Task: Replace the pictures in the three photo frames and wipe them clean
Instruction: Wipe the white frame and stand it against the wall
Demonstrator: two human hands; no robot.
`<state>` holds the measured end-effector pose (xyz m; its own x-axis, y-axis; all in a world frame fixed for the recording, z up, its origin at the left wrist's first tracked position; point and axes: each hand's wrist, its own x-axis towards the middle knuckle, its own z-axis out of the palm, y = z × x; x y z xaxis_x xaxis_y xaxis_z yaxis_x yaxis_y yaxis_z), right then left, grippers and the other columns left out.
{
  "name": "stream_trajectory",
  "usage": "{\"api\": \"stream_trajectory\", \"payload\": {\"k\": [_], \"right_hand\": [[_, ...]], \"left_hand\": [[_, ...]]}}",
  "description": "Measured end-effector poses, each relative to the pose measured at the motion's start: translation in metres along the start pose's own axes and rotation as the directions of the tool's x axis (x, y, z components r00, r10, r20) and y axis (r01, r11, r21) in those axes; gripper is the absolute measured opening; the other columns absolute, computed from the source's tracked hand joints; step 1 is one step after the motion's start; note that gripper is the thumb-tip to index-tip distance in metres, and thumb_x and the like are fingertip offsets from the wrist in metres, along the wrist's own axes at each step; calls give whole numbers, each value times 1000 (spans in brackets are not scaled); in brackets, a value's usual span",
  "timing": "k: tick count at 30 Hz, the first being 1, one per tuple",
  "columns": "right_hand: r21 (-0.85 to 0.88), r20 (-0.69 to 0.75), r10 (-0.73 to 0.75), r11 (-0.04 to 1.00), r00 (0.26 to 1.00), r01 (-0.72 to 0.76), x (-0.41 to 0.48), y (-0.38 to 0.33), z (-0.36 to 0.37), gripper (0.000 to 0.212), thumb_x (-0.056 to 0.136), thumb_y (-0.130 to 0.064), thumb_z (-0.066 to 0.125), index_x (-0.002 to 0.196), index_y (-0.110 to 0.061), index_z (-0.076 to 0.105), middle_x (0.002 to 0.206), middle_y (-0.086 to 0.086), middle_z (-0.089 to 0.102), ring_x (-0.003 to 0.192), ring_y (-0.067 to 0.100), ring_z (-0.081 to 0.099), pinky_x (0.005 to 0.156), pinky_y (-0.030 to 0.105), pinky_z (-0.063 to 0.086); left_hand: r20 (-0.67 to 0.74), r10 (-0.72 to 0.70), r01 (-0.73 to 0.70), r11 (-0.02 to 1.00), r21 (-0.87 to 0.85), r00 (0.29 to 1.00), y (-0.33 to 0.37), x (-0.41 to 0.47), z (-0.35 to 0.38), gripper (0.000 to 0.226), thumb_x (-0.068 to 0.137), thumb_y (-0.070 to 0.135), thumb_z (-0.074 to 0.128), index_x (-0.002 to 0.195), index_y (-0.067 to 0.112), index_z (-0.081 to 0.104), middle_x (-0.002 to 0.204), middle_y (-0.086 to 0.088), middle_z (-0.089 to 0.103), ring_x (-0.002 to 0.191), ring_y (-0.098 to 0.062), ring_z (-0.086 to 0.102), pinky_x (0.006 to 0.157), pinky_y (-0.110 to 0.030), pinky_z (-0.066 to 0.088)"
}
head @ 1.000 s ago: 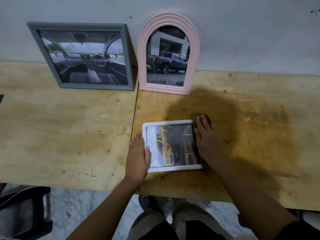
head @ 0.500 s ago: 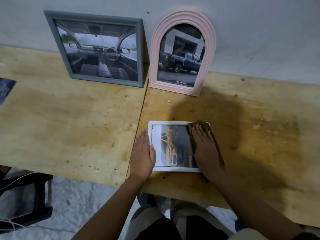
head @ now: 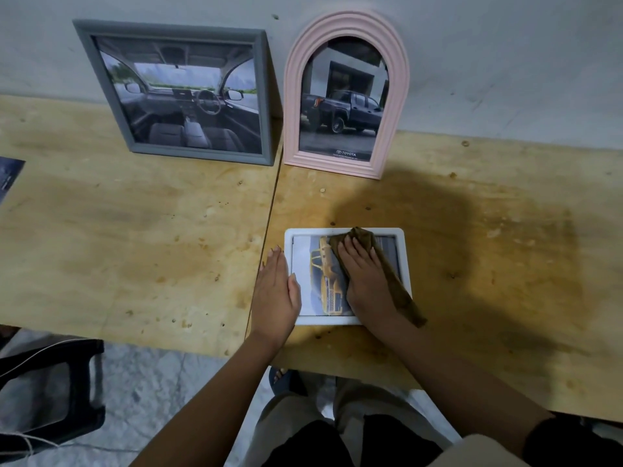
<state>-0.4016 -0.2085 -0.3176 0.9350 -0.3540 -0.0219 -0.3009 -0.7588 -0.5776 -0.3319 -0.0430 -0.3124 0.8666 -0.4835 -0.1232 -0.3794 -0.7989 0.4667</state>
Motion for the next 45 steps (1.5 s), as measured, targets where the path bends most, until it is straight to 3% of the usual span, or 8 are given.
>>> {"api": "stream_trajectory", "payload": {"k": [9, 13, 20, 28, 31, 34, 38, 45], "right_hand": [[19, 241, -363, 929, 900, 370, -3, -13, 6, 71, 77, 16, 44, 142, -12, 37, 151, 4, 31, 138, 7, 11, 118, 32, 6], [42, 412, -377, 917, 830, 396, -9, -12, -6, 76, 78, 19, 42, 144, -18, 32, 154, -4, 23, 142, 2, 8, 108, 14, -13], [322, 463, -431, 896, 775, 306, -12, 12, -25, 45, 81, 11, 52, 122, -5, 60, 134, 10, 55, 131, 14, 41, 117, 38, 19], [247, 536, -319, 945, 782, 216, -28, 25, -55, 34, 80, 4, 55, 112, 0, 66, 120, 14, 64, 114, 17, 52, 104, 19, 30], [170, 473, -274, 961, 838, 218, -34, 32, -67, 30, 77, -2, 51, 99, -2, 71, 105, 14, 69, 101, 25, 63, 95, 41, 47], [44, 438, -66, 998, 896, 52, -37, 36, -85, 26, 84, 3, 48, 87, -9, 71, 100, 6, 66, 98, 24, 58, 86, 34, 47], [354, 124, 242, 895, 962, -271, -47, 42, -108, 33, 79, -6, 37, 61, -22, 60, 77, 3, 63, 78, 19, 59, 76, 34, 47], [171, -291, 526, 850, 799, -498, -72, 59, -136, 34, 87, 4, 38, 82, -14, 67, 88, 8, 66, 73, 21, 57, 66, 33, 43]], "left_hand": [[-17, -10, 9, 999, -38, 1000, 2, -2, 0, 56, 96, 31, 20, 146, 6, 27, 154, -8, 25, 144, -17, 19, 117, -26, 10], [-15, -22, 21, 999, -48, 1000, 3, -2, 0, 57, 96, 33, 20, 147, 7, 26, 155, -7, 25, 144, -15, 18, 116, -25, 9], [-18, -11, 10, 998, -57, 1000, 1, -2, -2, 57, 96, 33, 23, 146, 5, 29, 154, -8, 27, 143, -18, 22, 116, -27, 12], [-3, 1, -1, 999, -46, 1000, -1, -1, -3, 52, 100, 28, 28, 146, 6, 27, 154, -8, 26, 143, -17, 21, 114, -24, 10], [-4, 3, -3, 998, -56, 1000, 0, -2, -5, 59, 95, 35, 22, 146, 6, 29, 154, -8, 27, 143, -17, 22, 113, -21, 9], [-10, -2, 1, 997, -72, 1000, -1, -2, -6, 56, 97, 33, 25, 146, 7, 28, 154, -7, 27, 143, -16, 21, 114, -22, 9], [-4, 11, -11, 993, -114, 1000, 0, -2, -10, 50, 100, 25, 33, 145, 5, 31, 153, -9, 29, 143, -18, 23, 115, -25, 11], [-27, 57, -62, 968, -241, 998, -5, -1, -15, 47, 97, 38, 35, 135, 12, 45, 137, -7, 50, 127, -21, 45, 108, -39, 36]]}}
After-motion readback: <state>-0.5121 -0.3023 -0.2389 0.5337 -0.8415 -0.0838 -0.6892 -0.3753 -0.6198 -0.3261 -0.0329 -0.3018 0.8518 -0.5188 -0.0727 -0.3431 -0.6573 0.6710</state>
